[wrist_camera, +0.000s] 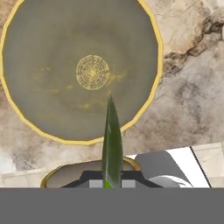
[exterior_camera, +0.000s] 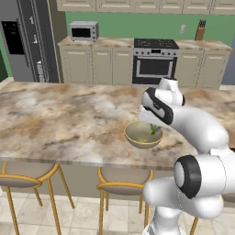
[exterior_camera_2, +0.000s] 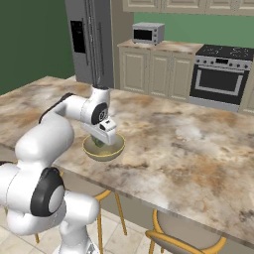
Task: There is a bowl on the dining counter. Grab a lemon wedge from the fridge and place it in the bowl. Then get the liquor bottle and glass cup from the cabinet and place them next to the bowl.
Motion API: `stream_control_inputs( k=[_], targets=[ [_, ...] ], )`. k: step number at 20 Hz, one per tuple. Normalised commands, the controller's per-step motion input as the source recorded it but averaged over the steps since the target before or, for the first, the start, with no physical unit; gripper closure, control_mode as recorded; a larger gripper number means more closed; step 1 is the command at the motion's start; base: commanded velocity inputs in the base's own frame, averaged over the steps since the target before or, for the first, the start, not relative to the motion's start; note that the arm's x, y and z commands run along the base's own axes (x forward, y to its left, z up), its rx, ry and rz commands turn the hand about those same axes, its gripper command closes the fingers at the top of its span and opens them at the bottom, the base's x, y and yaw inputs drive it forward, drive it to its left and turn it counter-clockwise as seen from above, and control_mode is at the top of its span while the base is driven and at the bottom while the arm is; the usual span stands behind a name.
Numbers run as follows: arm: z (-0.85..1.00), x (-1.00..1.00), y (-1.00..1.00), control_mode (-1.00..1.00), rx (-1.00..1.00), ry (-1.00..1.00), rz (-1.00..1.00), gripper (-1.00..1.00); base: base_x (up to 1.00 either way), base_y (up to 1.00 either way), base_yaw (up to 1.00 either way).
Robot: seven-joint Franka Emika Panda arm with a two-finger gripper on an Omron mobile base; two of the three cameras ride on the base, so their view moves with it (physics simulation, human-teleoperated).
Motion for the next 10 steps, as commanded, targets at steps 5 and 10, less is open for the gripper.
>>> stream_control_inputs(
  k=[5, 10],
  targets=[
    [-0.26, 0.25, -0.01, -1.00, 0.00, 0.01, 0.00, 1.00, 0.00, 0.00, 0.00],
    [-0.23, 0.25, 0.00, -1.00, 0.00, 0.04, 0.00, 1.00, 0.00, 0.00, 0.00]
  ],
)
